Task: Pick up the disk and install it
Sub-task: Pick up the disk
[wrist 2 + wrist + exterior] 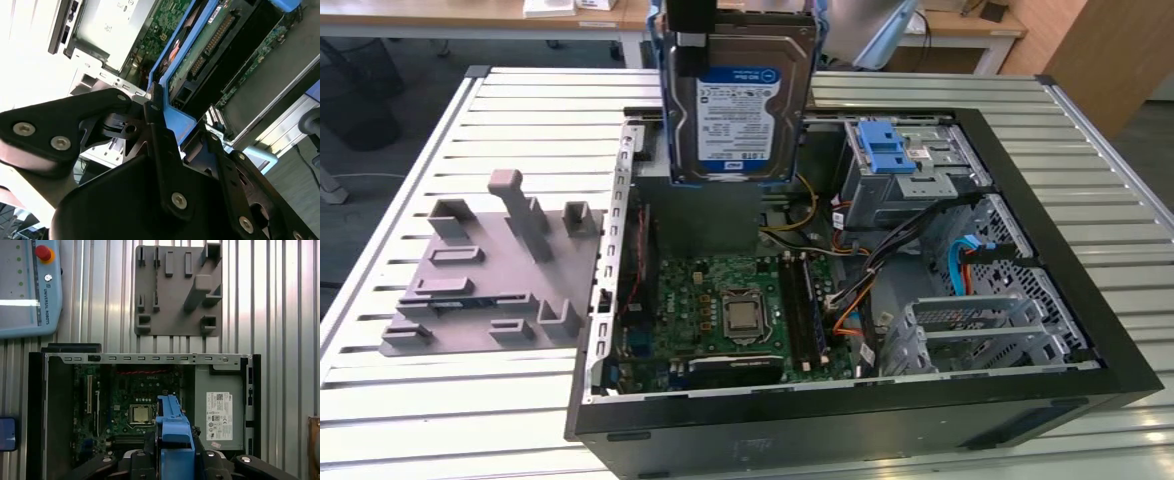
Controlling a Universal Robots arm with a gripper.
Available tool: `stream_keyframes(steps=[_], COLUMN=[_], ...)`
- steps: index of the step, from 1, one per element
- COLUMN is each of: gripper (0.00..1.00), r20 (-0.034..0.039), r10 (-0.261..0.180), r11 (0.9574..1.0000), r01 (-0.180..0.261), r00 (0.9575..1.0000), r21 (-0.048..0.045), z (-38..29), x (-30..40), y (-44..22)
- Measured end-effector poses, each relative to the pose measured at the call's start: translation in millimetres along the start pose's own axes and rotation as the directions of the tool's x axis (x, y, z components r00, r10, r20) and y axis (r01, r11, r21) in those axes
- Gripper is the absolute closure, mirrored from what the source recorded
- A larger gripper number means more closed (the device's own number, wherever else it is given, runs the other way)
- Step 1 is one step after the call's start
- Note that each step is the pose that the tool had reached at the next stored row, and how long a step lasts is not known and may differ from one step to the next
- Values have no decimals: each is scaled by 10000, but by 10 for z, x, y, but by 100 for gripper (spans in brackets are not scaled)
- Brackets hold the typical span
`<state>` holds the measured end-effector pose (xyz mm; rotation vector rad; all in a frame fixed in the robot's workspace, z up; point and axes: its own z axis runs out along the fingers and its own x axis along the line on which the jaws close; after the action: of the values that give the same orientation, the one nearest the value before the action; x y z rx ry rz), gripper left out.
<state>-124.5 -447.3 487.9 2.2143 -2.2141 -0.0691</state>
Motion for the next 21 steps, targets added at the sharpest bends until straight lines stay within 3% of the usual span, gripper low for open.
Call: stream_keyframes(steps=[6,15,19,21], gripper=[64,64,64,64], r20=[0,0,1,-1], r10=[-1,1,-1,-1], r11=[10000,10000,10000,9999], r01=[1,-1,1,1], r00=[10000,10000,10000,10000], r21=[-1,0,27,105], z=[-1,-4,-6,-6], x=[2,4,7,9], y=[-192,-411,-457,-457])
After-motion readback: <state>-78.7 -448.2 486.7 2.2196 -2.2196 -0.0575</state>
